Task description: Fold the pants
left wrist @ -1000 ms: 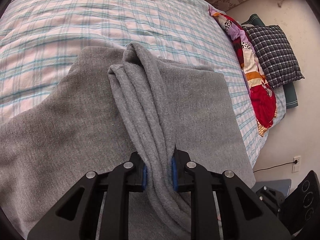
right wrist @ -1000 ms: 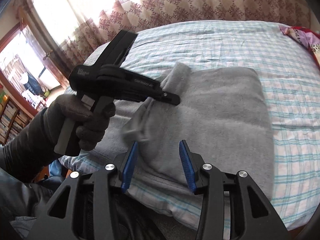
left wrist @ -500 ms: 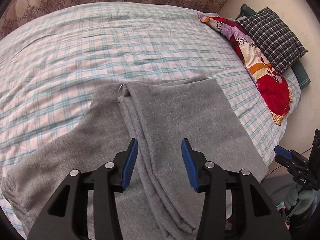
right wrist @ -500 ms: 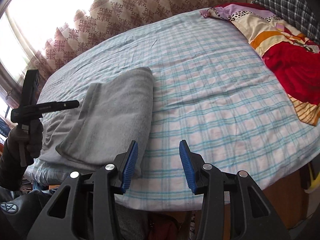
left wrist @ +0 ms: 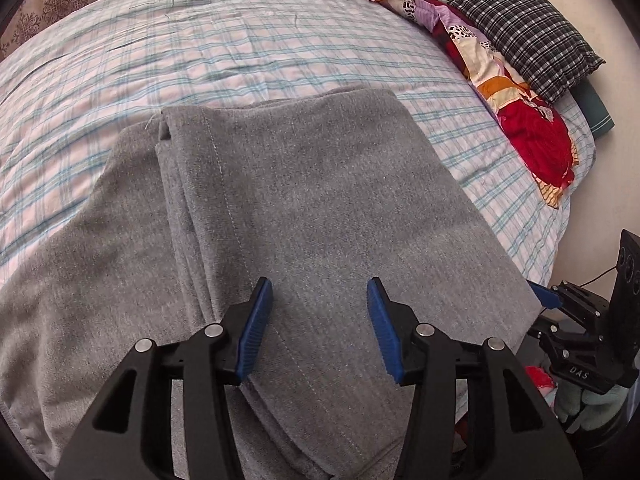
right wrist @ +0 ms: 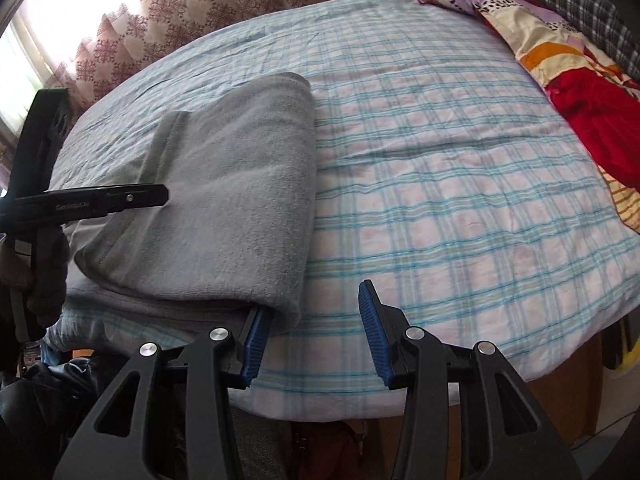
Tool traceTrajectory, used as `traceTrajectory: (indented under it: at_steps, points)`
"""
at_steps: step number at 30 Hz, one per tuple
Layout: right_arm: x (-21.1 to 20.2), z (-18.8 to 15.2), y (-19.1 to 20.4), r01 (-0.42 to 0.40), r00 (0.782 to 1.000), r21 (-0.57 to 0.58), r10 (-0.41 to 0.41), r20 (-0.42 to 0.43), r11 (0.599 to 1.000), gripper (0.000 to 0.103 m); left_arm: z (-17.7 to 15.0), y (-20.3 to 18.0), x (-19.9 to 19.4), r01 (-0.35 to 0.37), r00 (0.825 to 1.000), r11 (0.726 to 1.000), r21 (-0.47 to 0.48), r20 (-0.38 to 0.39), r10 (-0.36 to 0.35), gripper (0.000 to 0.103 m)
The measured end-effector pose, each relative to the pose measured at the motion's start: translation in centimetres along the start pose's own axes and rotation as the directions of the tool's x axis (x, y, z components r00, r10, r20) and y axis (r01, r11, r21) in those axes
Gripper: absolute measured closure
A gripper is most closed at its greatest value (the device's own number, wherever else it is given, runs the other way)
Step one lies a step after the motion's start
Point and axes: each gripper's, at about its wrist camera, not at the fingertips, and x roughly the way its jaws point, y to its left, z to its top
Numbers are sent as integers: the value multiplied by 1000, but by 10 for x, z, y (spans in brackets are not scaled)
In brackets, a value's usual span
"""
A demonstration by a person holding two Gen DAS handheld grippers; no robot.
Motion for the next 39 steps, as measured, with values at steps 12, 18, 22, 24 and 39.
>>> traceTrajectory:
  at_steps: [12,18,22,24,39]
  points:
    - [-21,0,0,-25,1000,-115,24,-10,993,55,-13,10,3,9,1000,1000,9,19,-10,61]
    - [-49,26,-2,-108,988,-97,118,103,989,54,-16,-4,-4,-45,999,997,68,25,44,54]
    - [-34,54,19,-114,982,-126,131,138,986,54,-15,-9,-8,-32,999,998,59,23,31,50]
    - [-22,71,31,-109,980,-136,129,149,985,54,-17,-11,-11,-22,999,998,60,24,20,50]
    - [96,174,73,-86,994,-85,92,67,993,54,-33,-7,-8,20,1000,998,58,15,-21,49]
